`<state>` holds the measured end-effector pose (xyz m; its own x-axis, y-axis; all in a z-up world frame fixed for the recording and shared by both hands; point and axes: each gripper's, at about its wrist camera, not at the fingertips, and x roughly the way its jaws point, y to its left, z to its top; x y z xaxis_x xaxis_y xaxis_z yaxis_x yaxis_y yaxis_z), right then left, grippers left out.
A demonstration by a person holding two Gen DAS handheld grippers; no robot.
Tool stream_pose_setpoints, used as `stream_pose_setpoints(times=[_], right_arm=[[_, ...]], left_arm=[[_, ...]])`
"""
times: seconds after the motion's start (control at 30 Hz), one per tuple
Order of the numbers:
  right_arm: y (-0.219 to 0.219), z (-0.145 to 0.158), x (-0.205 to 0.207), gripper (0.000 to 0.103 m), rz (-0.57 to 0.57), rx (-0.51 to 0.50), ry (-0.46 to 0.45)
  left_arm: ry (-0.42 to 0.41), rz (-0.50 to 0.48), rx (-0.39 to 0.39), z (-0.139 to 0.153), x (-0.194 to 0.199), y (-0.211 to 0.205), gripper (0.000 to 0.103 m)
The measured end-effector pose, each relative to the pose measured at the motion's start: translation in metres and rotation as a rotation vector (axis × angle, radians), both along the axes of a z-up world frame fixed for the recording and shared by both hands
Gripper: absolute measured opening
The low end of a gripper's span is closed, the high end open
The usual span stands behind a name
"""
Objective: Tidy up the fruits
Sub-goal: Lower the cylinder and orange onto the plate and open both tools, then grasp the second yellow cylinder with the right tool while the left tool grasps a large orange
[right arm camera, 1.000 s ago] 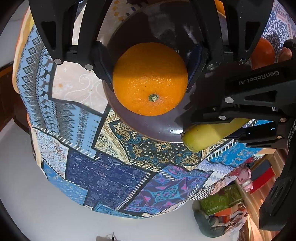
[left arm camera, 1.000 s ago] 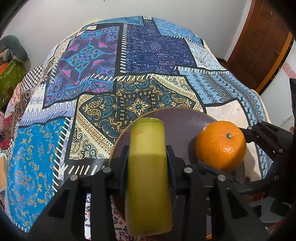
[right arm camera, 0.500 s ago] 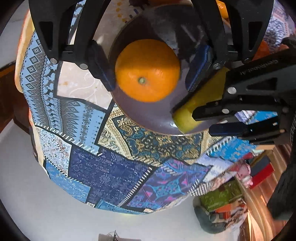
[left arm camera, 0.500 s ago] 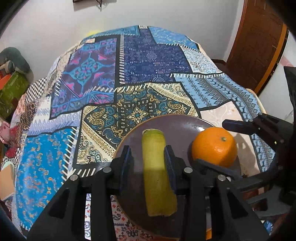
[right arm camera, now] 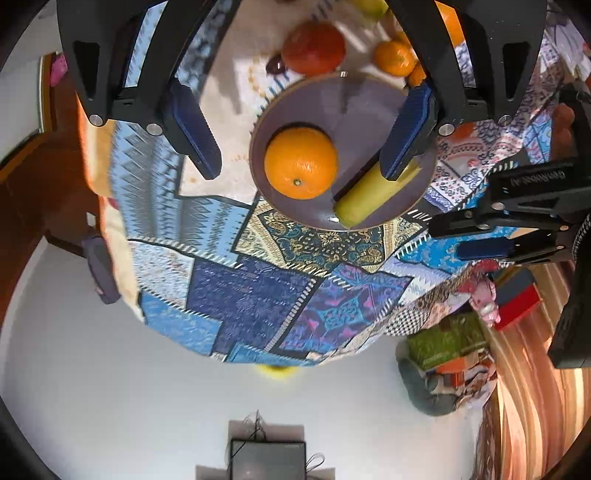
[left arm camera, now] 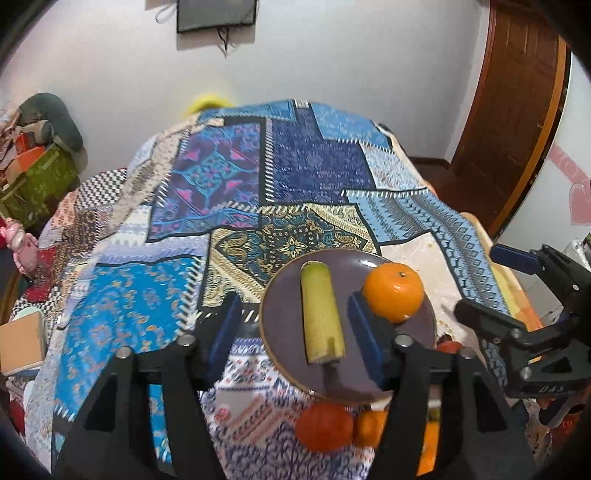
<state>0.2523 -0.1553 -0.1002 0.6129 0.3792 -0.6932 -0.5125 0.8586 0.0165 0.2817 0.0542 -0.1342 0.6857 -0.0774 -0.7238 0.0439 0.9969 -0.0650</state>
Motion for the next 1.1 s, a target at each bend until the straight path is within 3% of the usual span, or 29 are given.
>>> stream_pose_setpoints(times=[0.2,0.43,0.67,0.73,0.87,1.1], right_arm=[[-0.016,-0.001,-0.036,0.097,-0.063,0.010,-0.004],[-0.025,-0.024,-0.072,0.102,-0.126,-0.027,0.065],[-0.028,-0.051,-0.098,0.101,-0.127,-0.003,0.170],[-0.025,-0.061,-0.099,0.096,-0.117,-0.005,0.207],[-0.018,-0.075,-0.102,0.074,-0.087,0.004,0.267],[-0.007,-0.085,-0.099,0.059,-0.073,0.016,0.269]], left_arm=[[0.000,0.018,-0.023,0.006,-0.040,0.008,0.080],[0.043,0.023,-0.029,-0.009,-0.083,0.009,0.085],[0.095,0.030,-0.052,-0.027,-0.117,0.007,0.089],[0.105,0.033,-0.054,-0.031,-0.125,0.007,0.089],[0.119,0.039,-0.053,-0.037,-0.133,0.005,0.089],[0.143,0.031,-0.087,-0.042,-0.132,-0.003,0.090]])
